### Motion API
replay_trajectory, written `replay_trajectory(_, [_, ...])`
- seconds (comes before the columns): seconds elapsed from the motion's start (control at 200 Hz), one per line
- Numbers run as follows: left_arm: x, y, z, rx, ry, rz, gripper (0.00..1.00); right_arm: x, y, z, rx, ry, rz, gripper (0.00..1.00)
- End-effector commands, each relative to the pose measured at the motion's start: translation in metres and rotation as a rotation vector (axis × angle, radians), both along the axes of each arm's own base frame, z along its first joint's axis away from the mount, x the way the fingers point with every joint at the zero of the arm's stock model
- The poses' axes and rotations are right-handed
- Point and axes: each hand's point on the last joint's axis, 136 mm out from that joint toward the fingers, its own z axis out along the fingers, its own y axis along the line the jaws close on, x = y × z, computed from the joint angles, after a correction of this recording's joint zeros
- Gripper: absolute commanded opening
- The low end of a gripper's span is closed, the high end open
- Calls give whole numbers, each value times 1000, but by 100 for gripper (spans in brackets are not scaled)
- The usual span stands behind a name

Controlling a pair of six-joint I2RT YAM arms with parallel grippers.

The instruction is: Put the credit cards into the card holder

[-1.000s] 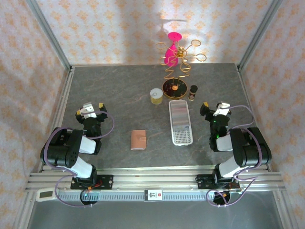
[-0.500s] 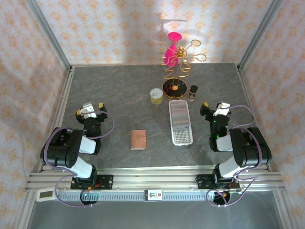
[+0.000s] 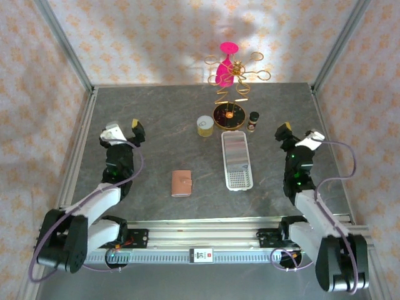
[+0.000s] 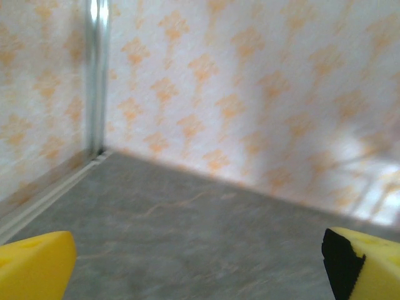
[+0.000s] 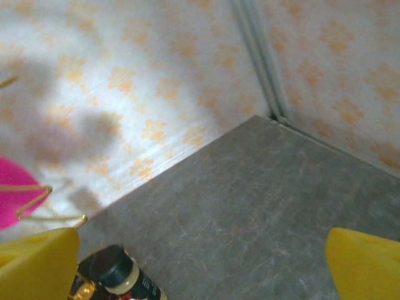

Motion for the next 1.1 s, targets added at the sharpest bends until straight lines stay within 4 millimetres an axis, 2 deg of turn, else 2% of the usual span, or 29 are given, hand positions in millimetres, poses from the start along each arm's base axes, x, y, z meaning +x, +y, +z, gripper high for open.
replay_trajectory(0.0, [-3, -26, -38, -199, 140, -163, 100, -36, -16, -58, 181, 204, -136, 100])
replay_trajectory(0.07, [-6, -29, -38, -300, 120, -206, 100, -40, -8, -48, 201, 193, -86, 100])
replay_trajectory(0.145, [-12, -6, -57, -498, 158, -107, 100, -46, -1, -35, 222, 182, -43, 100])
replay_trajectory(0.18, [-13, -2, -61, -537, 170, -114, 99, -48, 4, -30, 225, 176, -7, 100])
replay_trajectory(0.24, [-14, -13, -59, -542, 176, -203, 99, -50, 14, -21, 233, 164, 58, 100])
replay_trajectory(0.315, [-19, -19, -64, -574, 219, -224, 98, -49, 34, -12, 252, 148, 178, 100])
replay_trajectory(0.36, [-24, -23, -70, -606, 242, -237, 94, -47, 47, -13, 278, 165, 244, 100])
replay_trajectory(0.476, [-40, -40, -81, -694, 289, -304, 94, -40, 80, -15, 349, 252, 392, 93])
replay_trajectory(0.611, [-62, -69, -102, -708, 442, -385, 86, -38, 131, -13, 345, 349, 519, 85])
replay_trajectory(0.661, [-72, -83, -107, -689, 493, -415, 79, -41, 155, -11, 318, 366, 565, 81])
replay_trajectory(0.766, [-90, -115, -117, -664, 577, -512, 74, -49, 207, -13, 272, 405, 651, 71])
replay_trajectory(0.851, [-105, -132, -127, -672, 632, -560, 63, -56, 249, -25, 234, 456, 723, 59])
replay_trajectory(0.961, [-120, -152, -134, -675, 662, -624, 63, -63, 299, -48, 164, 539, 791, 43])
replay_trajectory(1.041, [-129, -161, -141, -648, 701, -642, 62, -66, 334, -63, 127, 594, 845, 26])
replay_trajectory(1.096, [-133, -167, -145, -635, 727, -656, 62, -68, 353, -73, 110, 616, 873, 22])
